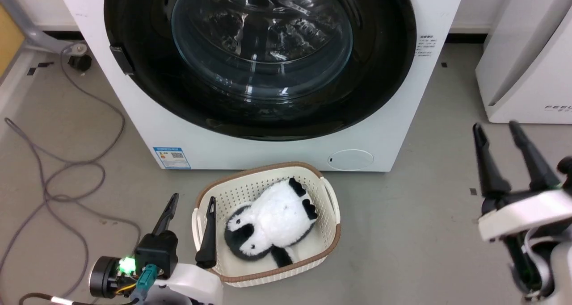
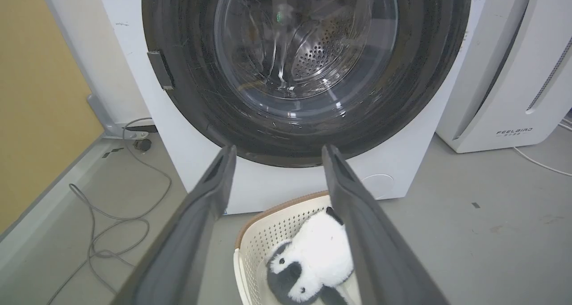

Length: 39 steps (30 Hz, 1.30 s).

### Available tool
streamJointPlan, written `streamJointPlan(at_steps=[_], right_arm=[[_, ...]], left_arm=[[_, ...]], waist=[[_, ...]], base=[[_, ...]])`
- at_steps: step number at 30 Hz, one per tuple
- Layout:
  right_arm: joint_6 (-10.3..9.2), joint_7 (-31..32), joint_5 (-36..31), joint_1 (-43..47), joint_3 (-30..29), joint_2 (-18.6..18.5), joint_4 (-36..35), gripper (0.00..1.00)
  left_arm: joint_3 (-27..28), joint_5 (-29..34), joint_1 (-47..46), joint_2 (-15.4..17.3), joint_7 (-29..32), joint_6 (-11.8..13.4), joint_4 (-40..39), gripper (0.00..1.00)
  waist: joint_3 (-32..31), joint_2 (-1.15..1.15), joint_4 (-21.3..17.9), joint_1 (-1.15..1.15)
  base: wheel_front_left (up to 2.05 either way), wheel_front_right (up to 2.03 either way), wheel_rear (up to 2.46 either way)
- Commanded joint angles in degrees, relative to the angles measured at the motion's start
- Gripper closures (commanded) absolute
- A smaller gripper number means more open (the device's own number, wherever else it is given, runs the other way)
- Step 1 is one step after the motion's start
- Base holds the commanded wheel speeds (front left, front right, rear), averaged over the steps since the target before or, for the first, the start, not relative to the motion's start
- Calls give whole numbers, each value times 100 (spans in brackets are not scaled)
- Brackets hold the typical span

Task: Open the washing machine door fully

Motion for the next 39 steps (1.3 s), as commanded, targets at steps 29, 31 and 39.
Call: streamJointPlan(at_steps=[29,31,39], right_arm=[[-4,1499,1897,-3133,-857,-492,1884,100],[-4,1655,1974,-3399,-928,-513,2137,100],[-4,2251,2237,-4277,-977,-572,2881,100]], left_arm=[[-497,-188,-577,4,-411,153,-22,0],[-539,-204,-620,4,-435,166,-23,0],[-704,-280,-780,4,-531,228,-22,0]], waist=[[939,0,504,-1],[1009,0,551,-1],[1288,0,739,-1]], base=[[0,0,0],[0,0,0],[0,0,0]])
